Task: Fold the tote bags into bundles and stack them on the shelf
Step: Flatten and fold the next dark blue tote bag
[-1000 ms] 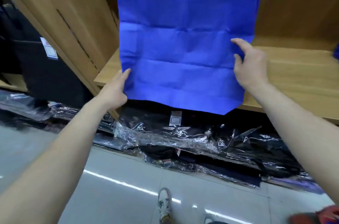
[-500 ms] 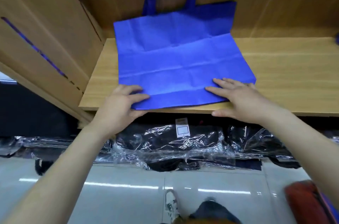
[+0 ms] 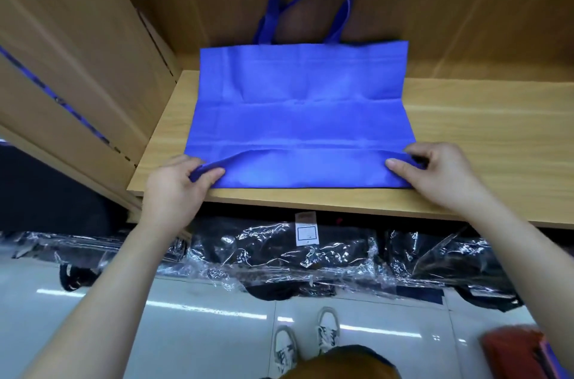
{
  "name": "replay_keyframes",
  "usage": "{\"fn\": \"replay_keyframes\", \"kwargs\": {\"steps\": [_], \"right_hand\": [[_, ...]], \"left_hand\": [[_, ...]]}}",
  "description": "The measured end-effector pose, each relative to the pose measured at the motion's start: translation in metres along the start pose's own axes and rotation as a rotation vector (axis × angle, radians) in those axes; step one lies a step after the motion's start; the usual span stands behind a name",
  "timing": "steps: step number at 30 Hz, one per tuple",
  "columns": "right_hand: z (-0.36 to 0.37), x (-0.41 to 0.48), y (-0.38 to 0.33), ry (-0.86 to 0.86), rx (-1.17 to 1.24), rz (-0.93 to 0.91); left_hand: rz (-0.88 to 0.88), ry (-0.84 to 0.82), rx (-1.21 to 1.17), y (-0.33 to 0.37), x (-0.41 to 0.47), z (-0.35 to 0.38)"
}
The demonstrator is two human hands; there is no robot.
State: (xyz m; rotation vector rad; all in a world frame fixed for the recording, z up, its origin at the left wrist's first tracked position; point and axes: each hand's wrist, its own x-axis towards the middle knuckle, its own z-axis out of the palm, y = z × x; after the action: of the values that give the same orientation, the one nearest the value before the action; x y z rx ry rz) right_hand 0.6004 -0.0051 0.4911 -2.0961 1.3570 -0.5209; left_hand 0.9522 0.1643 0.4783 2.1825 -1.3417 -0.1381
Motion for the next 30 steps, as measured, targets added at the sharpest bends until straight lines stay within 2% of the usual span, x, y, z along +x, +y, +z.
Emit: {"fn": "replay_keyframes", "kwargs": {"steps": [2,4,7,11,13,16,18,20,22,25,27,30], "right_hand": [[0.010,-0.001,0.000,0.136,-0.022,-0.005],[0.017,-0.001,-0.001,0.187,-0.156,-0.053],[0.023,0.001,-0.001,0.191,-0.284,-0.091],[0.022,0.000,0.001,0.158,-0.296,-0.107],[0.020,-0.004,0.004,0.139,-0.258,-0.141],[0.020,-0.010,0.007,0.142,-0.217,-0.202],[0.023,-0.013,0.009,0.155,-0.303,-0.355],[0.024,-0.015,0.013,0.110,-0.353,-0.458],[0.015,-0.016,0.010,-0.011,-0.248,-0.355],[-0.004,-0.015,0.007,-0.260,-0.143,-0.258],[-0.011,-0.015,0.005,-0.328,-0.269,-0.304],[-0.012,-0.019,-0.003,-0.336,-0.509,-0.410]], "left_hand": [[0.054,0.098,0.142,0.003,-0.001,0.004],[0.030,0.113,0.156,0.005,0.000,0.007],[-0.023,0.088,0.179,0.009,0.005,0.007],[-0.092,0.077,0.086,0.011,0.007,0.003],[0.003,0.084,0.066,0.005,0.002,0.003],[0.319,0.083,0.130,-0.005,-0.002,0.004],[0.462,0.021,0.166,-0.013,-0.003,0.005],[0.427,-0.129,0.082,-0.017,-0.005,0.002],[0.348,-0.245,-0.009,-0.023,-0.008,-0.004],[0.369,-0.309,0.062,-0.035,-0.012,-0.010],[0.388,-0.309,0.099,-0.042,-0.009,-0.013],[0.413,-0.314,0.037,-0.045,-0.002,-0.020]]}}
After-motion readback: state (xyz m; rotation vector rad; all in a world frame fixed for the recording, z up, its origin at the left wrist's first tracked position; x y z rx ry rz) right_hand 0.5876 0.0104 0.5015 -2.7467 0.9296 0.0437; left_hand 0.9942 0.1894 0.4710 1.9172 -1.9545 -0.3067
